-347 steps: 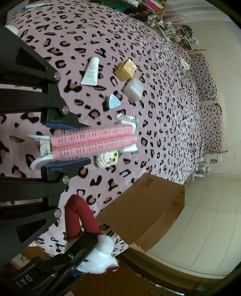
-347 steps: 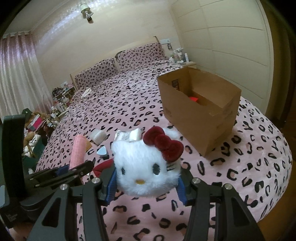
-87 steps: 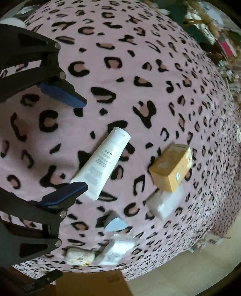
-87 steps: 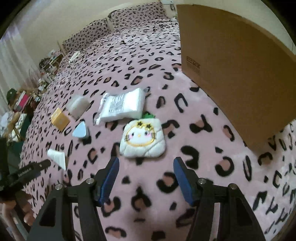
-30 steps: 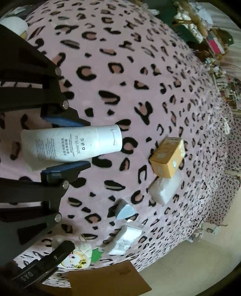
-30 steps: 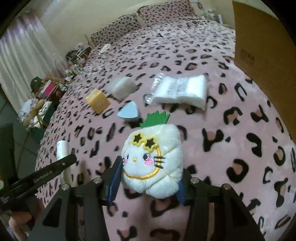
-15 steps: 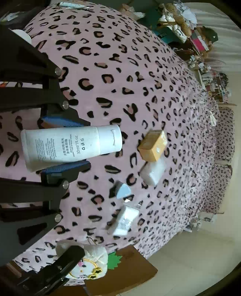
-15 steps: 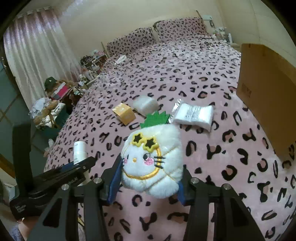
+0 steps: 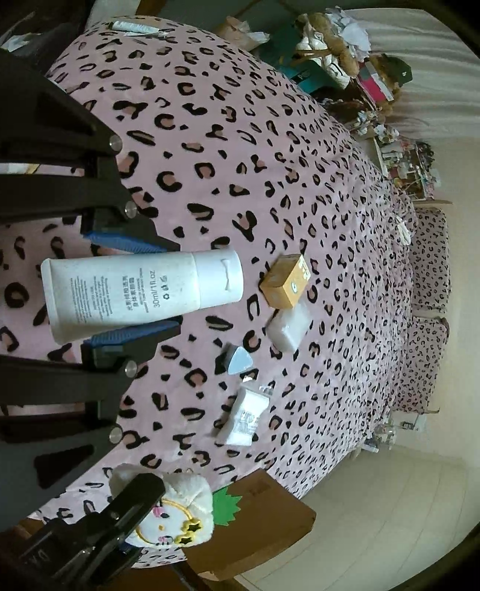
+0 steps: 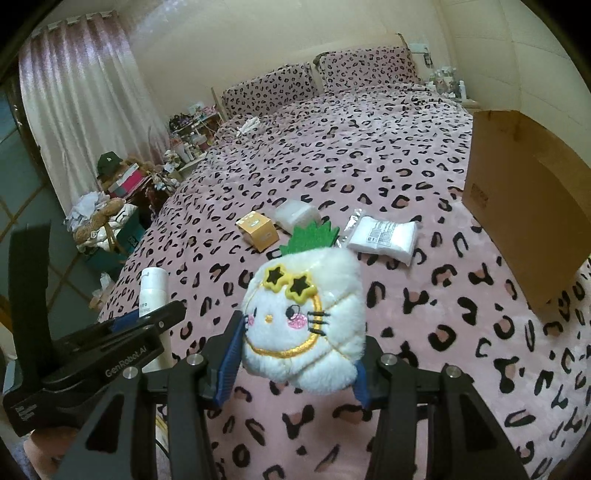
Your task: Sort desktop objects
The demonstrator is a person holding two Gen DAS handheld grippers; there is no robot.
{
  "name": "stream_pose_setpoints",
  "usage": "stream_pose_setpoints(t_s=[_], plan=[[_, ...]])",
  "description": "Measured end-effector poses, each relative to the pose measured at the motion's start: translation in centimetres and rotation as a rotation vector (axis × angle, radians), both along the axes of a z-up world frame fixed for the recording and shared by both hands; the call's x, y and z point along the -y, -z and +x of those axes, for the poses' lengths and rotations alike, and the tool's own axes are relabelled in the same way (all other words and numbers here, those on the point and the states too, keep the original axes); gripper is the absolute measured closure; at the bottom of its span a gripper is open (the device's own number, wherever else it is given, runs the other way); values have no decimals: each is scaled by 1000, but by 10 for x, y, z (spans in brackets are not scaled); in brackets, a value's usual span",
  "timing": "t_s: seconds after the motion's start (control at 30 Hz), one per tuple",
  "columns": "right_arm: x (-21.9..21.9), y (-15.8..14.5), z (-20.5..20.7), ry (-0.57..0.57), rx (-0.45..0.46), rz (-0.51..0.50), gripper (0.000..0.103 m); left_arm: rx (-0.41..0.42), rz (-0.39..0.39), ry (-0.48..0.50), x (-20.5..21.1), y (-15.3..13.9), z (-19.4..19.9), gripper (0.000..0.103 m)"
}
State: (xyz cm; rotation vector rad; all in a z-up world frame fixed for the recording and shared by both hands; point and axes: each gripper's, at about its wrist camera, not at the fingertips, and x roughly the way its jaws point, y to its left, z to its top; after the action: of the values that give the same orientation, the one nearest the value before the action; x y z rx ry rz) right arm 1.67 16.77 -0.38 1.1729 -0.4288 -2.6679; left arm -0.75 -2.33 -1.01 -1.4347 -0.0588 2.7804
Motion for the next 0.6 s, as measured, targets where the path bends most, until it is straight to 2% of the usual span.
stream_pose_setpoints(t_s=[0.6], plan=[[-45, -19, 32, 89, -35, 20, 53, -17, 2, 104, -53, -14, 15, 67]])
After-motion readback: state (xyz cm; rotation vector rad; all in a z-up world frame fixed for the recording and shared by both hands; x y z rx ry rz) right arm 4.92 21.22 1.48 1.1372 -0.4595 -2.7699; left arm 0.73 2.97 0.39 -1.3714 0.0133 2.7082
